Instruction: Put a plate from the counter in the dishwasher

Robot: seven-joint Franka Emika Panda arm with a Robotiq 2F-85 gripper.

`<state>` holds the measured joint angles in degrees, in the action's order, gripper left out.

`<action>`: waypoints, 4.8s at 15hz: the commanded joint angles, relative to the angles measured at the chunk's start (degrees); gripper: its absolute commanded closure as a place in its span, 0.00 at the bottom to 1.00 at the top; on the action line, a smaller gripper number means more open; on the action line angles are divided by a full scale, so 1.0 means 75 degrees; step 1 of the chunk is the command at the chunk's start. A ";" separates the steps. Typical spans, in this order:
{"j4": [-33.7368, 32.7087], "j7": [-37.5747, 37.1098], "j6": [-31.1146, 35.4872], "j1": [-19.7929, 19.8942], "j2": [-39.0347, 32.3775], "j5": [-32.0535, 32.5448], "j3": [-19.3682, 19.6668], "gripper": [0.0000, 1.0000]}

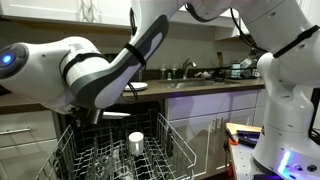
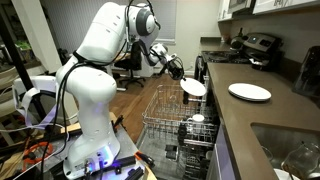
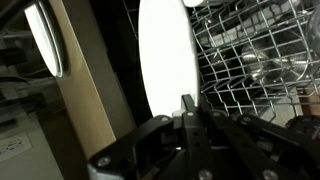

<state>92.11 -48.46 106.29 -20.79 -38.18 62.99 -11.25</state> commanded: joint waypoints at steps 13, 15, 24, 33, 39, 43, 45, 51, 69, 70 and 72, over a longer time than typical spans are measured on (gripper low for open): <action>0.0987 0.0118 0.0877 -0.0039 0.0469 -0.1065 -0.0074 0.95; 0.1351 0.0083 0.1154 -0.0037 0.0679 -0.1232 -0.0063 0.95; 0.3387 0.0094 0.2016 0.0244 0.2294 -0.2192 -0.0057 0.95; 0.5086 0.0401 0.2939 0.0271 0.3808 -0.3106 -0.0186 0.95; 0.5444 0.0110 0.3546 0.0188 0.3783 -0.2944 -0.0102 0.94; 0.5502 0.0109 0.3558 0.0203 0.3855 -0.2942 -0.0101 0.94; 0.5644 0.0465 0.3803 0.0312 0.3948 -0.3124 -0.0098 0.95; 0.6362 0.1517 0.4529 0.0570 0.4473 -0.3932 -0.0111 0.95; 0.7188 0.7858 0.6296 0.0958 0.5072 -0.7919 0.0002 0.95; 0.7171 0.8133 0.6369 0.0963 0.4997 -0.8143 -0.0004 0.95; 0.7153 0.8448 0.6311 0.0999 0.4884 -0.8360 -0.0008 0.95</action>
<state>146.22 9.41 152.65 -14.28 -0.45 3.63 -10.86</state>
